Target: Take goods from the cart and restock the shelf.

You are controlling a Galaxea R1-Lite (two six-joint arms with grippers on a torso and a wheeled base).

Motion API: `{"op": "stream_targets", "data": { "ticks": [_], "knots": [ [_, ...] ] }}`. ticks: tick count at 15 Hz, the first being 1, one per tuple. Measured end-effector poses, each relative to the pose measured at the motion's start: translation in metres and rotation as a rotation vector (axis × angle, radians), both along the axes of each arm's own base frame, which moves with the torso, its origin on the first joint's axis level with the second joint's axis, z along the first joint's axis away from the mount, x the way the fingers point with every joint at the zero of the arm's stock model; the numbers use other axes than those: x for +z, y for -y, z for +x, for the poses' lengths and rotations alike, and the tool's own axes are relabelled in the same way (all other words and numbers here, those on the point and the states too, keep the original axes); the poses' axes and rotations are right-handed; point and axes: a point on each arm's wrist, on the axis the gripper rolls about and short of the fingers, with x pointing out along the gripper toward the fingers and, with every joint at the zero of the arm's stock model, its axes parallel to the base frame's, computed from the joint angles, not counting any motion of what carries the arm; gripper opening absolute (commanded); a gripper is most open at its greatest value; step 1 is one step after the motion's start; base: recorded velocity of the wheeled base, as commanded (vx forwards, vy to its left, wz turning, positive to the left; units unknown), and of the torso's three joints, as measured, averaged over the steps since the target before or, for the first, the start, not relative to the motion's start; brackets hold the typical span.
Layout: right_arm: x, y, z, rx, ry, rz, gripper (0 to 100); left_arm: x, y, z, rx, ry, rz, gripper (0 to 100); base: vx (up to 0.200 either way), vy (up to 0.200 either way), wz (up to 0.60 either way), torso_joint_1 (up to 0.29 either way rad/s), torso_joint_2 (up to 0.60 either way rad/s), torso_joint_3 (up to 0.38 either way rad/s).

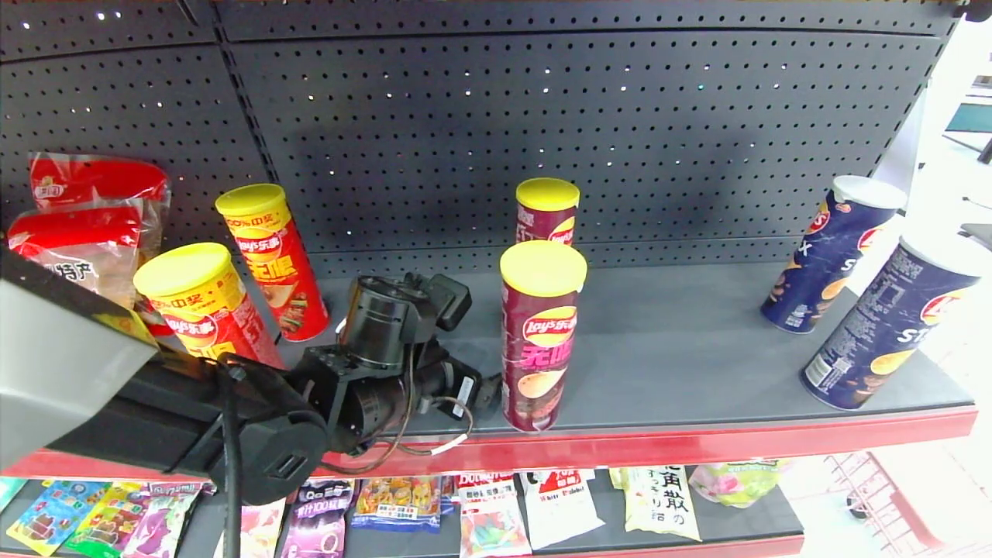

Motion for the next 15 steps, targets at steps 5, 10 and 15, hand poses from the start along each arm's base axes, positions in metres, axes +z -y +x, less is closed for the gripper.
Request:
{"op": "stream_targets", "data": {
  "ticks": [5,10,15],
  "knots": [
    [0.0000,0.0000,-0.0001,0.000,0.000,0.000,100,0.0012,0.0029,0.0037,0.000,0.007,-0.007,100,0.000,0.000,0.00,0.000,0.00,0.000],
    [0.0001,0.0000,-0.0001,0.000,0.001,0.000,100,0.0015,0.0043,0.0055,0.001,0.010,-0.010,100,0.000,0.000,0.00,0.000,0.00,0.000],
    [0.0001,0.0000,-0.0001,0.000,0.001,0.002,100,0.0028,0.0068,0.0086,0.000,0.018,-0.016,100,0.000,0.000,0.00,0.000,0.00,0.000]
  ]
}}
